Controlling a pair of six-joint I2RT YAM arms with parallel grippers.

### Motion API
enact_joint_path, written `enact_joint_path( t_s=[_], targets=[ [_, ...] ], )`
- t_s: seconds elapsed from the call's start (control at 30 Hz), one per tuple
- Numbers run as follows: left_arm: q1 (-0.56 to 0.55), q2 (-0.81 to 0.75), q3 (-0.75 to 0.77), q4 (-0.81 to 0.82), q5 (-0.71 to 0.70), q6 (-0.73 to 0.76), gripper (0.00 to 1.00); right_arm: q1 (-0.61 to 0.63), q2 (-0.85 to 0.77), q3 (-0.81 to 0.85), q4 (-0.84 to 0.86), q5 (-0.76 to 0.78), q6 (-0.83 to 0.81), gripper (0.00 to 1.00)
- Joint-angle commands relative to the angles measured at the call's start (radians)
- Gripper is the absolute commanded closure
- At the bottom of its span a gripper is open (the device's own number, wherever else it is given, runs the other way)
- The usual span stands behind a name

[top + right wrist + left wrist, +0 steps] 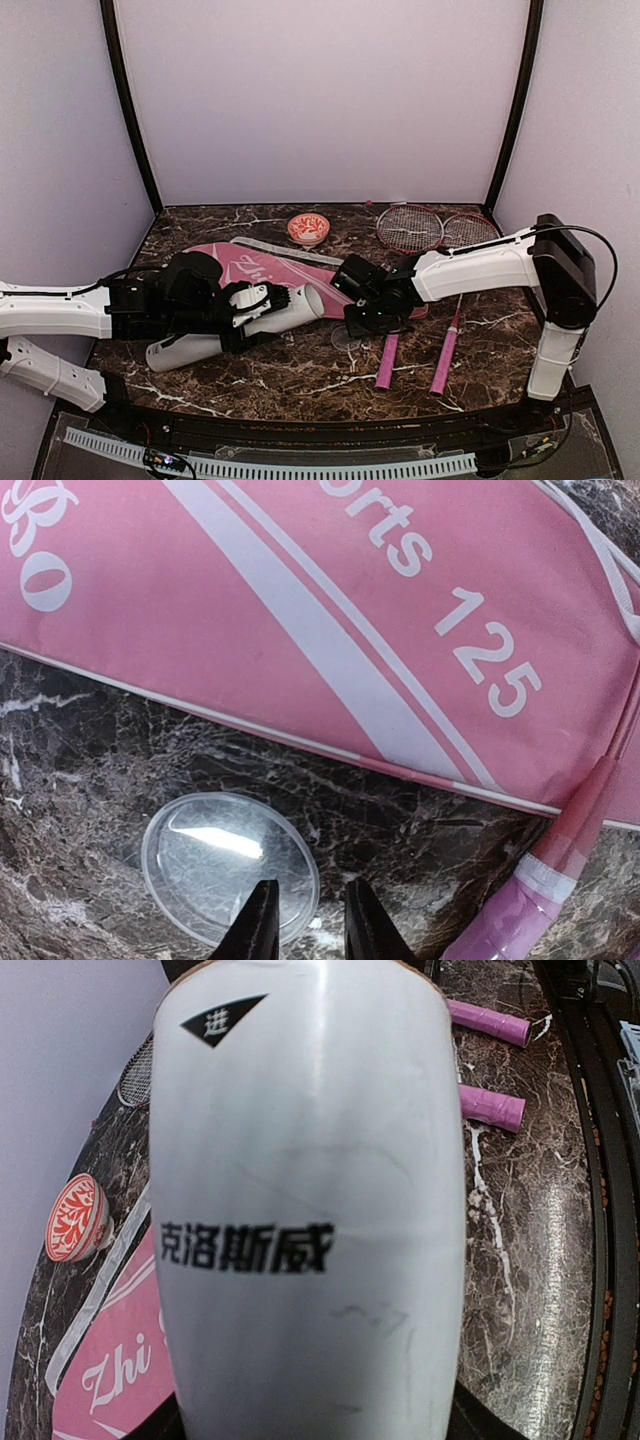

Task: Pack up the badminton gear
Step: Adjust the shuttle tube at the center of the board.

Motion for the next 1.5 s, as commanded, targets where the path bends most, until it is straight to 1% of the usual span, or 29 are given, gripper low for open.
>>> enact_joint_path(
  t_s=[0.0, 0.37, 0.53, 0.7, 0.8, 0.97, 1.1, 1.3, 1.47],
  targets=[
    [-0.004, -0.002, -0.002, 0.021, 0.009, -0.003, 0.33, -0.007, 0.031, 0.027, 0.021, 0.003, -0.019, 0.78],
    [-0.004, -0.002, 0.0, 0.019, 0.014, 0.0, 0.33, -0.012, 0.062, 0.013, 0.048, 0.008, -0.013, 0.88],
    [-0.004, 0.0, 0.002, 0.019, 0.014, 0.001, 0.33, -0.013, 0.07, 0.024, 0.062, 0.002, -0.018, 0.91],
    [-0.004, -0.001, 0.002, 0.018, 0.016, 0.001, 0.33, -0.016, 0.073, 0.018, 0.085, -0.021, -0.016, 0.99],
    [-0.004, 0.0, 0.002, 0.017, 0.019, 0.003, 0.33, -0.02, 0.056, -0.002, 0.099, -0.03, -0.008, 1.0],
    [-0.005, 0.003, 0.004, 0.022, 0.022, -0.002, 0.33, -0.026, -0.033, -0.046, 0.123, -0.049, 0.007, 1.0],
    [-0.005, 0.008, 0.007, 0.025, 0.029, -0.003, 0.33, -0.031, -0.138, -0.129, 0.146, -0.061, 0.024, 1.0],
    [-0.004, 0.011, 0.01, 0.023, 0.029, -0.002, 0.33, -0.043, -0.334, -0.257, 0.203, -0.093, 0.059, 1.0],
    [-0.005, 0.01, 0.01, 0.024, 0.031, 0.0, 0.33, -0.044, -0.506, -0.35, 0.286, -0.158, 0.083, 1.0]
  ],
)
